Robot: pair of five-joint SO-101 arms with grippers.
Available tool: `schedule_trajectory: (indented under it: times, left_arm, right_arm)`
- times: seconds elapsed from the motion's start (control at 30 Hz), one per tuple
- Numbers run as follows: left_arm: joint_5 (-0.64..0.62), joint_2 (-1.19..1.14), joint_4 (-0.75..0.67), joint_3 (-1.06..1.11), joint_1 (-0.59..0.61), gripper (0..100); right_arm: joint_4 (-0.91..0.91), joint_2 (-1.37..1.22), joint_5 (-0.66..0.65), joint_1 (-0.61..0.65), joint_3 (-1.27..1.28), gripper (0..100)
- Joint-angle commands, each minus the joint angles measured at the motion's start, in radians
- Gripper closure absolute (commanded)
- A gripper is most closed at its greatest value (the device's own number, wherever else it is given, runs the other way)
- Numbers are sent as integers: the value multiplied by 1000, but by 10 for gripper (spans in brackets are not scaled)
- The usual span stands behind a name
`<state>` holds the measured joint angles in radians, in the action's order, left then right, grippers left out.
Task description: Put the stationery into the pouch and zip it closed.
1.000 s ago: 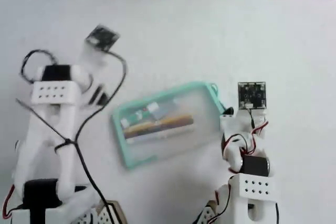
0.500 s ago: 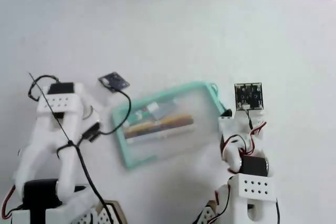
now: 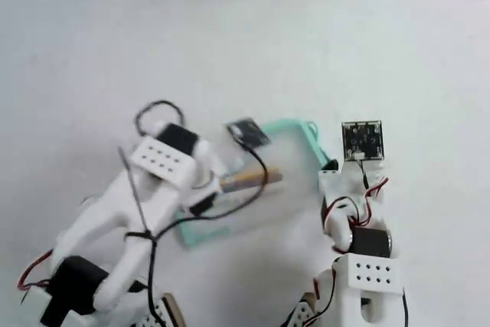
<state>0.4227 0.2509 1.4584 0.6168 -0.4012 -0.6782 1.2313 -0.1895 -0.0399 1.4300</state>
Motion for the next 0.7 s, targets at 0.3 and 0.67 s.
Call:
schedule_trajectory:
  times: [0.3, 0.67]
  left_arm:
    - [-31, -699, -8, -459, -27, 938]
    - [26, -966, 46, -919, 168, 941]
  right_arm:
    - [42, -1, -9, -61, -6, 821]
    - [45, 1, -9, -62, -6, 820]
